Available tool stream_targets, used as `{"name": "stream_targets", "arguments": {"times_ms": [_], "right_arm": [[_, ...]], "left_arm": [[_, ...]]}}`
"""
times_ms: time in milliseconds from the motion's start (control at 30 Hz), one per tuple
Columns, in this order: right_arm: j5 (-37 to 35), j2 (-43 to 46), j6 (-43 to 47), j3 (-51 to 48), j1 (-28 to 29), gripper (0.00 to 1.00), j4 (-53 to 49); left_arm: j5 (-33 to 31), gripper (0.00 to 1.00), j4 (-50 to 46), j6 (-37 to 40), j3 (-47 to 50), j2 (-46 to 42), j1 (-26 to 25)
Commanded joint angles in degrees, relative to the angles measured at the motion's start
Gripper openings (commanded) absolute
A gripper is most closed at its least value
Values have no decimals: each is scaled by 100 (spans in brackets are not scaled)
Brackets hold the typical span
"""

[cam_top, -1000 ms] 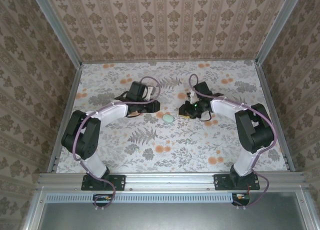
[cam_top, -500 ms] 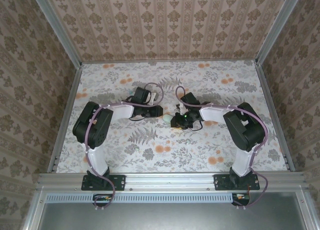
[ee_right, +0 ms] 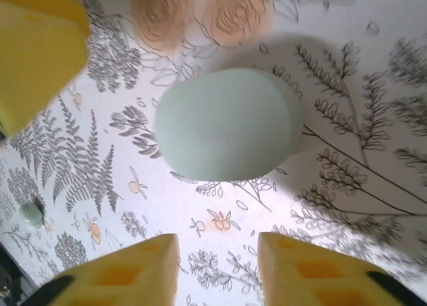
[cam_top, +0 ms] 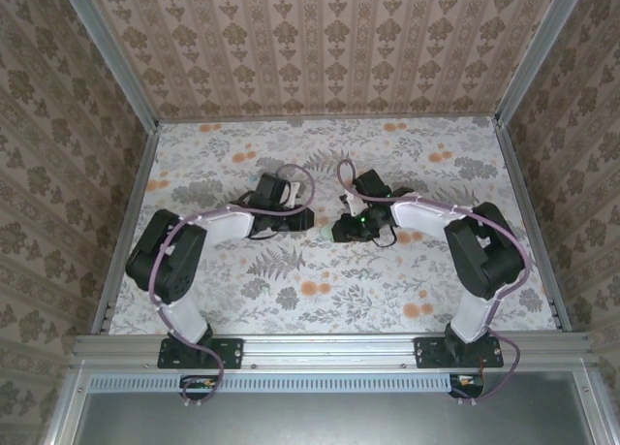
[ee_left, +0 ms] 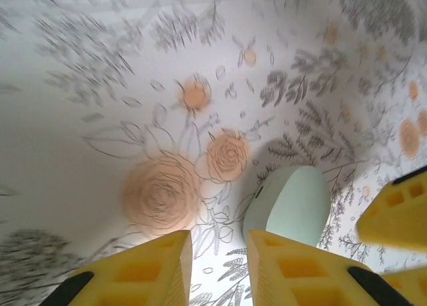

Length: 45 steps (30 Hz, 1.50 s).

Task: Insert the wireless bluetooth earbuds into the charging case

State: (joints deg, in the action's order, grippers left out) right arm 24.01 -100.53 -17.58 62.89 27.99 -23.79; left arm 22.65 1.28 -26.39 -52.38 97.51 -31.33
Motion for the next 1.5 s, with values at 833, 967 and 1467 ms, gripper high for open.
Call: {"name": "stream_targets", "arguments": {"times_ms": [833, 967, 1467], "right_arm": [[223, -1113, 7391, 1730, 52, 76, -1595], [24, -1346, 7434, 1811, 157, 76, -1585], [-421, -1638, 7800, 1938, 225, 76, -1513]], "left_arm": [[677, 75, 630, 1937, 1827, -2717, 1021], [699, 76, 687, 1979, 1913, -2764, 1100], [779, 77, 828, 2038, 1964, -2712, 1166]]}}
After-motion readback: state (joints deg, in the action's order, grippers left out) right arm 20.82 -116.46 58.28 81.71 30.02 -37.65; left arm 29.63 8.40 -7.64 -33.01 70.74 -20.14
